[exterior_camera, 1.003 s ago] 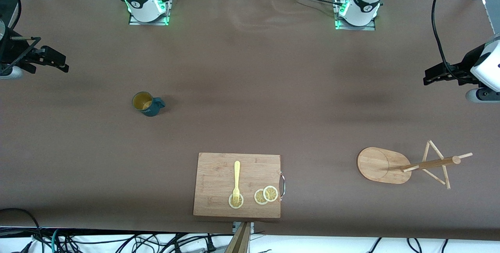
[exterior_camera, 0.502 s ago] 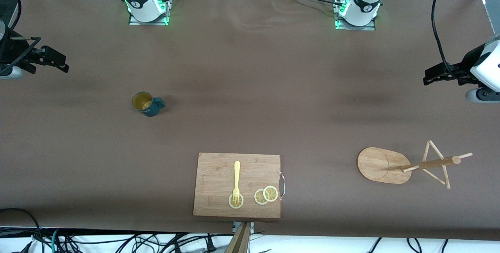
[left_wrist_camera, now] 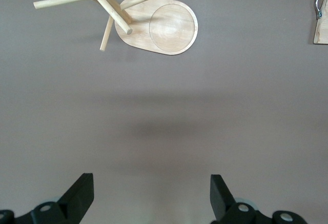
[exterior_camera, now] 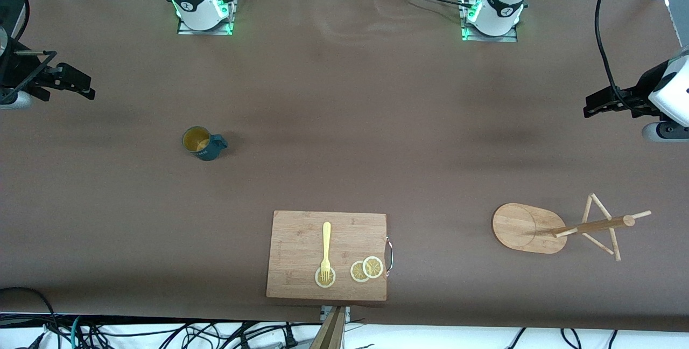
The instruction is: Pass cup and hang on rack
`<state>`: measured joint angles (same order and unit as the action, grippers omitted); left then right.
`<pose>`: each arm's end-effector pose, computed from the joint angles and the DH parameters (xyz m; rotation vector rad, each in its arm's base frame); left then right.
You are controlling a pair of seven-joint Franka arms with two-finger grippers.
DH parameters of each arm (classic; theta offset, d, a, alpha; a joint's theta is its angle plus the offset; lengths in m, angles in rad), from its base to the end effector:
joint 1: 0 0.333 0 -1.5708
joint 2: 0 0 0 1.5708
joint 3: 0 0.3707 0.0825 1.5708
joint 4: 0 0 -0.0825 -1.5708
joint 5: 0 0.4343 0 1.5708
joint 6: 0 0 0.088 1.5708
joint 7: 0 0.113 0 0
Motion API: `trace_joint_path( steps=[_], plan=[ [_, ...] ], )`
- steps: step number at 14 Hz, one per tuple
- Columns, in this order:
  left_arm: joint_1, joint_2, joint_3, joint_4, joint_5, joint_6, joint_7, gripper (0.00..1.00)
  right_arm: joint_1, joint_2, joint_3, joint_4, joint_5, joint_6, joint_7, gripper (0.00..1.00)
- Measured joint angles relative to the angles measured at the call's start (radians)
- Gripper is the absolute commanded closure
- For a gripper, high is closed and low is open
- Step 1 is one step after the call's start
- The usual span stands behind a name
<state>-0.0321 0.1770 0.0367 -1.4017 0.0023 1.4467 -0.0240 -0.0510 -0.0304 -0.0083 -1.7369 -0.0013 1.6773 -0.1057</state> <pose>0.6537 0.0009 0.6389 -3.1244 -0.0447 0.2062 0.5963 -0.0356 0.6135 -3.1390 -0.0731 0.0458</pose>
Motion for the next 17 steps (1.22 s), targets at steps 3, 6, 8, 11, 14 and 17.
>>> trace_joint_path(
  steps=[3,6,8,11,14,17],
  plan=[
    [0.0,0.0,0.0,0.0,0.0,0.0,0.0,0.0,0.001,0.0,0.0,0.0,0.0,0.0,0.0,0.0],
    [0.0,0.0,0.0,0.0,0.0,0.0,0.0,0.0,0.004,0.0,0.0,-0.001,0.0,-0.001,0.0,0.0],
    [0.0,0.0,0.0,0.0,0.0,0.0,0.0,0.0,0.009,0.007,0.001,-0.007,0.0,-0.007,0.0,0.0],
    [0.0,0.0,0.0,0.0,0.0,0.0,0.0,0.0,0.033,0.042,0.002,-0.032,0.0,-0.008,0.023,0.0],
    [0.0,0.0,0.0,0.0,0.0,0.0,0.0,0.0,0.056,0.112,0.002,-0.045,0.0,0.025,0.03,0.0],
    [-0.005,0.0,-0.002,0.001,0.0,0.0,0.0,0.0,0.063,0.175,0.008,-0.097,0.0,0.163,0.031,0.0]
  ],
)
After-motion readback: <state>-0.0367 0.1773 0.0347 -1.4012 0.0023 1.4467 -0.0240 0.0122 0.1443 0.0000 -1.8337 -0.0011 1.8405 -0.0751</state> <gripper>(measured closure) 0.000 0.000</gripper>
